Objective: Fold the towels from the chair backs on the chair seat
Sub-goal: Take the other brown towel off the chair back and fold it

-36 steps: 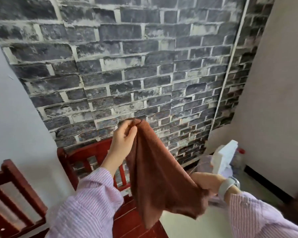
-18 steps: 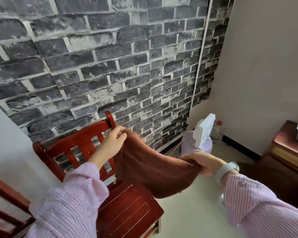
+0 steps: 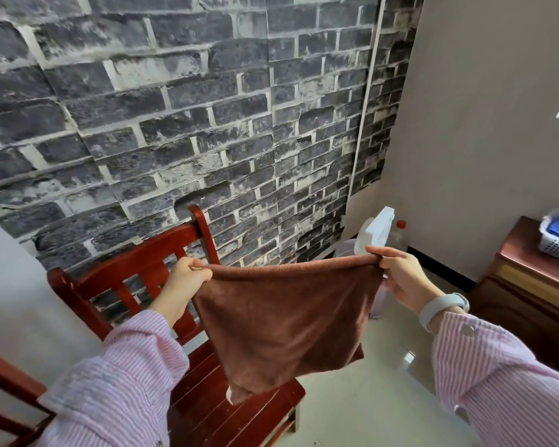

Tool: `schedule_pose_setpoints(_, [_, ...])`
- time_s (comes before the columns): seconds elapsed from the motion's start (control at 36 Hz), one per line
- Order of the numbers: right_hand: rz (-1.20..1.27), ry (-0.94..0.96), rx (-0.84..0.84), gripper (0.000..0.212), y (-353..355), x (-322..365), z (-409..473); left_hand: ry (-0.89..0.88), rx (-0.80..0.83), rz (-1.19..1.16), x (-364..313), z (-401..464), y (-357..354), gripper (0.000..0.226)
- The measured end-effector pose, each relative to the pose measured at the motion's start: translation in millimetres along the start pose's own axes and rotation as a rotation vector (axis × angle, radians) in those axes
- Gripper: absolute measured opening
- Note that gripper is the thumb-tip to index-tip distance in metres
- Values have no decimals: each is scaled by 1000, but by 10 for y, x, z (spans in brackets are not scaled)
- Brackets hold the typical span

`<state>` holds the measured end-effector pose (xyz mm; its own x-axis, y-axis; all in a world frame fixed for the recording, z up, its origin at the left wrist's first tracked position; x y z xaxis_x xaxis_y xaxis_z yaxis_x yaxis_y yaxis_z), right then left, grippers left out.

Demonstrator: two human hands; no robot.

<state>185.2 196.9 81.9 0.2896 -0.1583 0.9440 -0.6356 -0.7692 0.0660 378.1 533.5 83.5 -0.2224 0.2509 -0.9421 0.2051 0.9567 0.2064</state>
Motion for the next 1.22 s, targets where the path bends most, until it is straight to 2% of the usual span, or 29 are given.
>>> schedule_pose_setpoints(0.14, [93,-97,14,24,84,-174,79,0,128,-6,99,-43,-167,38])
schedule_pose_setpoints(0.19, [92,-107,23,15,78,-184,102,10,140,-105,83,-51,-207,33])
schedule_pose_setpoints(0.28, [-11,-158,103,19,61,-231,113,145,163,-276,148,-65,-233,15])
schedule_pose_setpoints(0.39, [-233,-286,271,24,24,-463,4,283,272,-20,413,-82,-163,13])
schedule_pose_setpoints(0.44, [-302,-326,294,25,22,-600,-56,289,288,62,524,-104,-121,9])
schedule_pose_setpoints(0.47, [-305,-329,280,31,27,-662,-63,268,285,93,562,-119,-113,9])
schedule_pose_setpoints(0.56, [-240,-293,165,43,61,-785,-10,149,206,131,612,-120,-102,13])
schedule_pose_setpoints(0.75, [-292,-76,22,36,63,-603,85,-140,52,140,427,-127,-27,15])
schedule_pose_setpoints(0.86, [-554,102,-26,31,59,-374,167,-211,17,157,286,-101,22,20])
schedule_pose_setpoints(1.0, [-956,287,54,30,-76,-230,144,-177,48,265,359,-51,28,28])
schedule_pose_setpoints(1.08, [-1175,335,74,26,-127,-299,167,-168,61,374,454,-68,1,31])
schedule_pose_setpoints(1.22, [-1325,361,95,21,-130,-447,233,-228,95,585,597,-132,-27,18])
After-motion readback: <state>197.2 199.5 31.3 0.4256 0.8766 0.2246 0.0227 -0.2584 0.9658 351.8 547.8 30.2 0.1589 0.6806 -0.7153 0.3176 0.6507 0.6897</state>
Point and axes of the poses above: each hand's wrist, its own z-axis towards the middle knuckle, its own y-axis out of the back of the hand, x = y × z, the point moved 7 cm from there along z, towards the middle knuckle, and after that the axes turned 13 degrees about -z, right-handed, at the moved point
